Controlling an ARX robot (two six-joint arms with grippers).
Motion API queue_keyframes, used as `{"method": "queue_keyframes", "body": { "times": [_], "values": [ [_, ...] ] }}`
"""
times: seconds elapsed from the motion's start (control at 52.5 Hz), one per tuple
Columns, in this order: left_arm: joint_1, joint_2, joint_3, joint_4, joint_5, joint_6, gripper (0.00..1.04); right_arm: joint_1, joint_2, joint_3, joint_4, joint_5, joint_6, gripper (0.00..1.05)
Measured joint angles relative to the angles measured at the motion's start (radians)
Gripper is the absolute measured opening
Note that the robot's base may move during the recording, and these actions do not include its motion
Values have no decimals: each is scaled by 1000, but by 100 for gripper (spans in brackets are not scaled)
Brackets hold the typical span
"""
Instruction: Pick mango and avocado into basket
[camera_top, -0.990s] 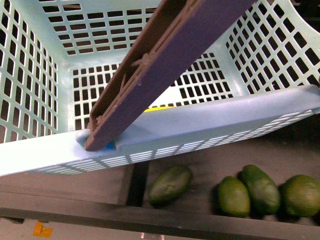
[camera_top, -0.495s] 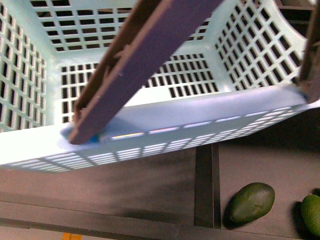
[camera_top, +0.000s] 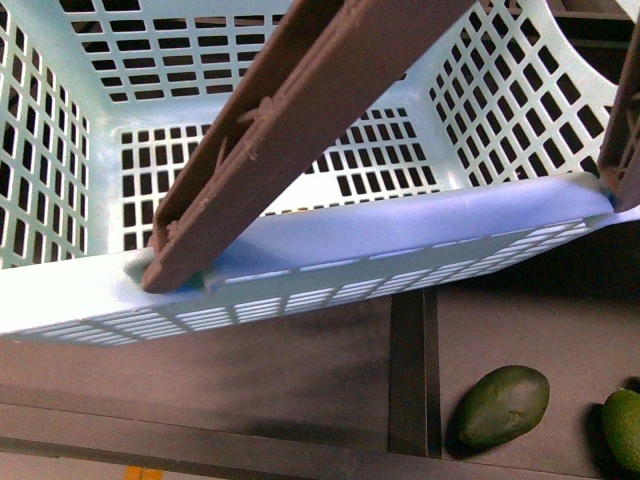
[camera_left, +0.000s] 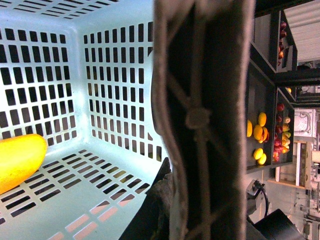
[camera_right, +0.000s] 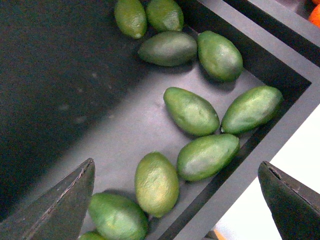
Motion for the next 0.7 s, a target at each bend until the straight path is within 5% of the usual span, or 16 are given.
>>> {"method": "queue_keyframes", "body": {
  "times": [0.267,0.705],
  "values": [
    [-2,0,0,0,17,-2,5,-124,423,90,274,-188,-335,96],
    [-1,0,0,0,6,-1,5,-233,814,357,212,-361,-715,96]
  ]
}}
